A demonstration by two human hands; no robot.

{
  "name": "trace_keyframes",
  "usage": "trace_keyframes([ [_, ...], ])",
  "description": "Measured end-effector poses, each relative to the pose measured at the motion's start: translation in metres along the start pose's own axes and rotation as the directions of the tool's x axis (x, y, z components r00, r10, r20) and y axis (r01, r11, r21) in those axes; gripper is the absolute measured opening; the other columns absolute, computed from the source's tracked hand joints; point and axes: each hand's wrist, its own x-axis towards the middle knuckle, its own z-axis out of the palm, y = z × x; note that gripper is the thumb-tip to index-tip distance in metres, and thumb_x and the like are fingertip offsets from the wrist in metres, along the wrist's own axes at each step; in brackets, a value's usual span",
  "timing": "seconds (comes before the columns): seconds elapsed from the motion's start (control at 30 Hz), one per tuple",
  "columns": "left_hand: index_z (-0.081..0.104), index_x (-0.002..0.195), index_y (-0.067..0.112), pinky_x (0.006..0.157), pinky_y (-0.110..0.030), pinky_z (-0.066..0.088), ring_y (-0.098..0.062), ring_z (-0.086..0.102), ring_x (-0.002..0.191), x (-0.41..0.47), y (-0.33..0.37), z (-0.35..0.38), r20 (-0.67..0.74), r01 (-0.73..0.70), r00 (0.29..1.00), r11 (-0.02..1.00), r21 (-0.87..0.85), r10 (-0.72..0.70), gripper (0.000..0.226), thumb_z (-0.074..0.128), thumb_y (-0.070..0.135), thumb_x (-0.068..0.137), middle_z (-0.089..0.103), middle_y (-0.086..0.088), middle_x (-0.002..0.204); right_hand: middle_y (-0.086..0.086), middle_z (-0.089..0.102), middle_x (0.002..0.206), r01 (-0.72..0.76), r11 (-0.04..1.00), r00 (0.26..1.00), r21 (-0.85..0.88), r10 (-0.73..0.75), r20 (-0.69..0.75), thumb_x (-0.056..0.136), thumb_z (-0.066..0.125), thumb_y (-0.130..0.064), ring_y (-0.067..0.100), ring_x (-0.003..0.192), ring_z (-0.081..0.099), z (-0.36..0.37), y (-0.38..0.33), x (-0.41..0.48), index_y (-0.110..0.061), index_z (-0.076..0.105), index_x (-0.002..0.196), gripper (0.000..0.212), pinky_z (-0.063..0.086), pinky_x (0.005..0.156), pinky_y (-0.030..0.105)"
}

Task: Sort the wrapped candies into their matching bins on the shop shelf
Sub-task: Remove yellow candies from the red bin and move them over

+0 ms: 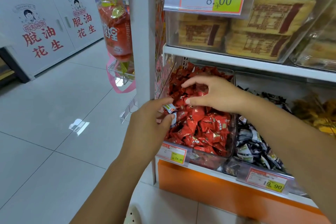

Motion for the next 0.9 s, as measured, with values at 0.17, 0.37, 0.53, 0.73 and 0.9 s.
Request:
trace_keyframes([
  [0.17, 0.063, 0.112, 0.042, 0.064, 0.001, 0.042, 0.006, 0.061, 0.083, -0.02, -0.008, -0.021, -0.007, 0.013, 1.0, 1.0, 0.022, -0.013, 0.034, 0.067, 0.019, 0.087, 0.056, 0.029, 0.095, -0.016, 0.065, 0.104, 0.048, 0.919, 0.98, -0.392, 0.032, 0.197, 0.087, 0.068, -0.022, -0.007, 0.075, 0.052, -0.002, -0.009, -0.002, -0.031, 0.071, 0.104, 0.02, 0.035, 0.061, 0.005],
  [0.37, 0.064, 0.094, 0.048, 0.06, -0.003, 0.043, 0.001, 0.066, 0.076, -0.022, -0.018, -0.034, 0.076, 0.179, 0.983, 0.973, -0.142, -0.17, 0.028, 0.063, 0.021, 0.089, 0.068, 0.017, 0.099, -0.002, 0.058, 0.124, 0.219, 0.738, 0.903, -0.638, 0.095, 0.42, 0.084, 0.069, -0.023, 0.018, 0.1, 0.052, 0.046, -0.01, 0.014, -0.03, 0.048, 0.137, 0.058, 0.036, 0.07, 0.022],
  [0.53, 0.068, 0.095, 0.042, 0.067, -0.022, 0.053, -0.007, 0.069, 0.079, -0.02, -0.023, -0.037, 0.098, 0.216, 0.975, 0.944, -0.249, -0.197, 0.029, 0.061, 0.014, 0.09, 0.071, 0.011, 0.101, -0.02, 0.06, 0.091, 0.039, 0.995, 0.947, -0.093, -0.007, 0.322, 0.083, 0.072, -0.011, -0.006, 0.076, 0.055, 0.037, -0.012, 0.027, -0.027, 0.065, 0.117, 0.038, 0.04, 0.07, 0.002],
  [0.73, 0.066, 0.095, 0.044, 0.061, -0.02, 0.048, -0.013, 0.069, 0.081, -0.02, -0.026, -0.033, 0.155, 0.215, 0.97, 0.954, -0.209, -0.185, 0.026, 0.059, 0.019, 0.091, 0.071, 0.004, 0.1, -0.006, 0.068, 0.109, 0.036, 0.937, 0.91, -0.347, 0.113, 0.4, 0.09, 0.062, -0.011, 0.005, 0.091, 0.06, 0.017, -0.012, 0.029, -0.023, 0.069, 0.111, 0.025, 0.043, 0.072, 0.013],
  [0.9, 0.065, 0.096, 0.044, 0.062, -0.016, 0.048, -0.012, 0.069, 0.081, -0.021, -0.025, -0.031, 0.175, 0.21, 0.968, 0.962, -0.176, -0.18, 0.023, 0.06, 0.022, 0.091, 0.07, 0.005, 0.101, 0.005, 0.047, 0.128, 0.193, 0.672, 0.833, -0.715, 0.272, 0.481, 0.081, 0.07, -0.038, 0.024, 0.119, 0.037, 0.052, -0.01, 0.03, -0.025, 0.035, 0.144, 0.073, 0.042, 0.092, 0.028],
])
